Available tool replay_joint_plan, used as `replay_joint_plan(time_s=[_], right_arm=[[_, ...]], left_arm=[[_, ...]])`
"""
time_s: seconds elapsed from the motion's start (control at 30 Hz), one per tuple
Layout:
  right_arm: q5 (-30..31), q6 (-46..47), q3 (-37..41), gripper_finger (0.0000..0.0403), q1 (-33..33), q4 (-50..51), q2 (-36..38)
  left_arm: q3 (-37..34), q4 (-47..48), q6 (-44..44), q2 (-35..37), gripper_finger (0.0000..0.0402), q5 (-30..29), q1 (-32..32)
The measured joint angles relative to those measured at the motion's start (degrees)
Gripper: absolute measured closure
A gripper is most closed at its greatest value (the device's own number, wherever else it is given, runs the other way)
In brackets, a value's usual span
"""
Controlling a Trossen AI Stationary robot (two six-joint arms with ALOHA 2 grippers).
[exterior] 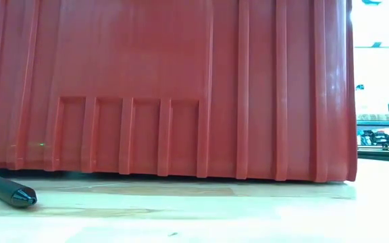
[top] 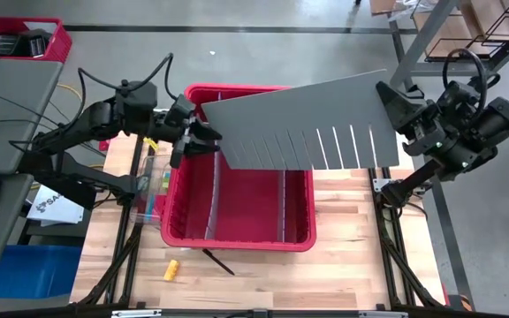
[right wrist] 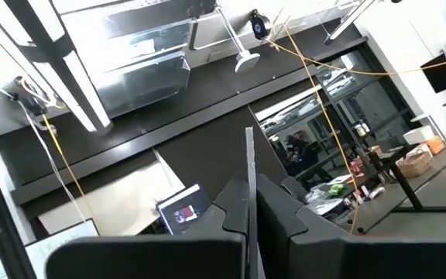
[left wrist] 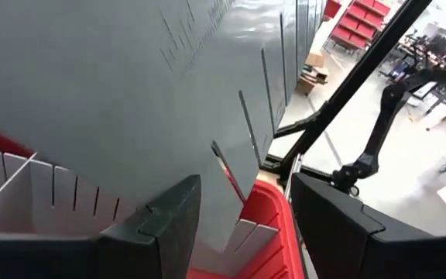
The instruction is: Sort Items/Unsort Items
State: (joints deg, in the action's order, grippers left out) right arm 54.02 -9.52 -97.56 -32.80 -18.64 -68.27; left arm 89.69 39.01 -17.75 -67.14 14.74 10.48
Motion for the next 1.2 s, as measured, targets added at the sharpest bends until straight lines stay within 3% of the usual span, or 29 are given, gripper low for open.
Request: replay_joint_plan(time_s=[0.33, 0.5, 0.7, 0.93, 1.2], right_arm=[[1.91, -7.30, -4.64, 0.0403, -2.70, -0.78, -0.65], [2.03, -10.79, -8.31, 0.0403, -2.89, 0.31, -3.30], [3.50, -13.50, -13.15, 0.0403, -2.89, 3.51, -6.07], [2.16, -13.49, -15.60, 0.0403, -2.89, 3.95, -8.34], [0.41, -13.52, -17.94, 0.0403, -3.30, 3.81, -9.81]], left_arm=[[-0.02, 7.74, 1.86, 2.81, 0.0201, -2.28, 3.15], [-0.02, 4.85, 1.85, 2.01, 0.0201, -2.18, 4.18], [-0.02, -2.25, 0.54, 1.08, 0.0201, 3.25, 4.16], [0.02, -6.20, 0.77, 0.80, 0.0201, 3.32, 4.17], [0.02, -3.59, 1.85, 0.51, 0.0201, 3.23, 5.45]])
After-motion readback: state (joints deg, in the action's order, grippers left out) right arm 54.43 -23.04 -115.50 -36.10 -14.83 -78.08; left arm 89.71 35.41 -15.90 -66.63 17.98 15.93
